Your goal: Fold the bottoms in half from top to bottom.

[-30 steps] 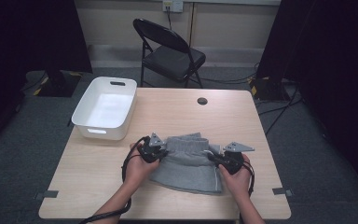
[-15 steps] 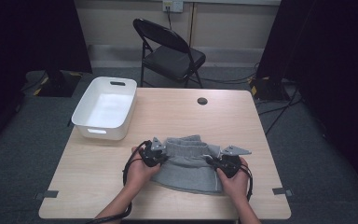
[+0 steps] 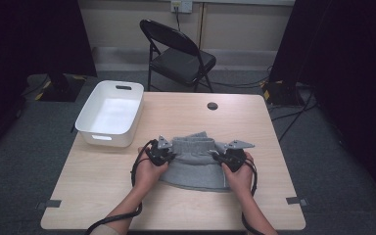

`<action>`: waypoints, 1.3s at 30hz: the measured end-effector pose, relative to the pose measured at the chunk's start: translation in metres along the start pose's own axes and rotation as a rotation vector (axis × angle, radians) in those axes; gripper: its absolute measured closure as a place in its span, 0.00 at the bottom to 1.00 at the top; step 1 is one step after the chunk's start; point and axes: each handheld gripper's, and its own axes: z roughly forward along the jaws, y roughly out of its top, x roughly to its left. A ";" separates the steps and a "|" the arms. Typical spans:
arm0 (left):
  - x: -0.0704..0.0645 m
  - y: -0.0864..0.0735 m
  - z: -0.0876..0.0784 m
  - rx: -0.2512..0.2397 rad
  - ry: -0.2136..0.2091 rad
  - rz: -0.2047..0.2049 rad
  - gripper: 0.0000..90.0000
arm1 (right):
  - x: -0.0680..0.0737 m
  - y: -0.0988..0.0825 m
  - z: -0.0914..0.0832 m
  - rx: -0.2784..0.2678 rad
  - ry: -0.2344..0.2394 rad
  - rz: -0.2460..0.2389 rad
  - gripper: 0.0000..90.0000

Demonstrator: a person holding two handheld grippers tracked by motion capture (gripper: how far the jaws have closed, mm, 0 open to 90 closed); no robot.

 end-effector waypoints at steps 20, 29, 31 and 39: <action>0.002 0.003 -0.014 -0.032 -0.063 -0.086 0.81 | 0.002 0.006 -0.012 -0.024 0.029 0.041 0.56; 0.005 0.015 -0.023 -0.087 -0.034 -0.077 0.50 | 0.001 0.012 -0.025 -0.063 0.035 0.064 0.47; 0.006 0.017 -0.022 -0.090 -0.029 -0.085 0.47 | 0.000 0.016 -0.027 -0.070 0.034 0.064 0.47; 0.014 0.022 -0.008 -0.089 -0.050 -0.127 0.45 | -0.006 0.027 -0.007 -0.053 0.079 0.112 0.48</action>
